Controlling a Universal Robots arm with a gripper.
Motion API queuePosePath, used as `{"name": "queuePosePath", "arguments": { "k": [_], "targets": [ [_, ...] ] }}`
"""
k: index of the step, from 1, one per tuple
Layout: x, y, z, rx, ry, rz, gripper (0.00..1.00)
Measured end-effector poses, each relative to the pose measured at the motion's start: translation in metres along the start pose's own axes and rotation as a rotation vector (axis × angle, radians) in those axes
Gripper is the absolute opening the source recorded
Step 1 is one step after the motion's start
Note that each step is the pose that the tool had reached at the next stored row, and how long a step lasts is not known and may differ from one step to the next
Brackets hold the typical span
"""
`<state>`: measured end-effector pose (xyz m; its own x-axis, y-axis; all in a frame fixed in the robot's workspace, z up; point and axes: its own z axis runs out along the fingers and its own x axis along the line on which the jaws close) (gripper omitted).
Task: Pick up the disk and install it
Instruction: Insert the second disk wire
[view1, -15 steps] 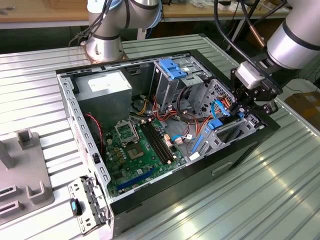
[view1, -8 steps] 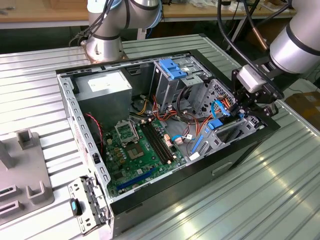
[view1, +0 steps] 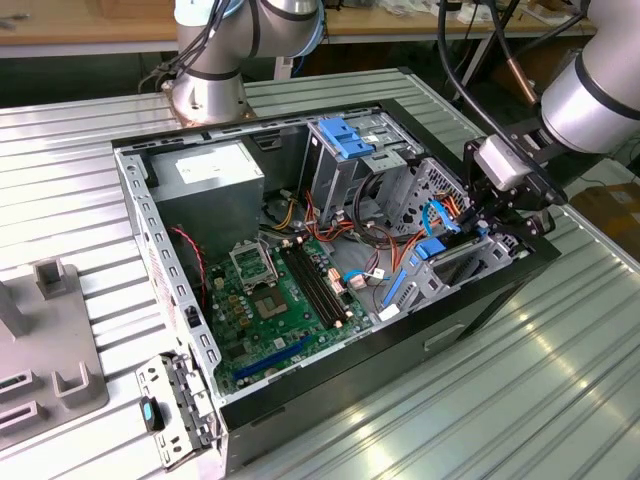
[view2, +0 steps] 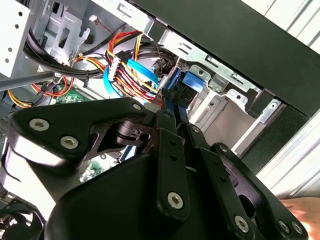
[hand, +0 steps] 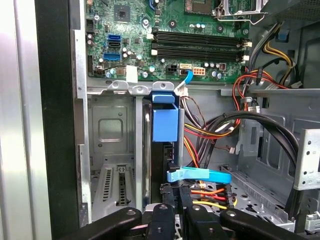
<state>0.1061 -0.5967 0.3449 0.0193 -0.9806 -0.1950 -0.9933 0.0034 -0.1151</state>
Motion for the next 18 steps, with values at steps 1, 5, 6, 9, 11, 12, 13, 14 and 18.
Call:
{"name": "queuePosePath", "arguments": {
  "k": [1, 5, 6, 9, 11, 12, 13, 14, 18],
  "targets": [
    [0.0002, 0.0, 0.0002, 0.0001, 0.0001, 0.0, 0.16],
    [0.004, 0.0005, -0.0018, 0.0026, -0.0057, 0.013, 0.16],
    [0.0051, 0.0014, -0.0016, 0.004, -0.0083, 0.02, 0.16],
    [0.0063, 0.0016, -0.0008, 0.0047, -0.0085, 0.024, 0.16],
    [0.0071, 0.0017, -0.0003, 0.0052, -0.0095, 0.026, 0.16],
    [0.0075, 0.0018, 0.0, 0.0055, -0.0101, 0.028, 0.16],
    [0.0077, 0.002, 0.0001, 0.0058, -0.011, 0.029, 0.16],
    [0.0078, 0.0024, 0.0001, 0.006, -0.0125, 0.03, 0.16],
    [0.0077, 0.0031, 0.0, 0.0062, -0.0183, 0.031, 0.16]
  ]
}}
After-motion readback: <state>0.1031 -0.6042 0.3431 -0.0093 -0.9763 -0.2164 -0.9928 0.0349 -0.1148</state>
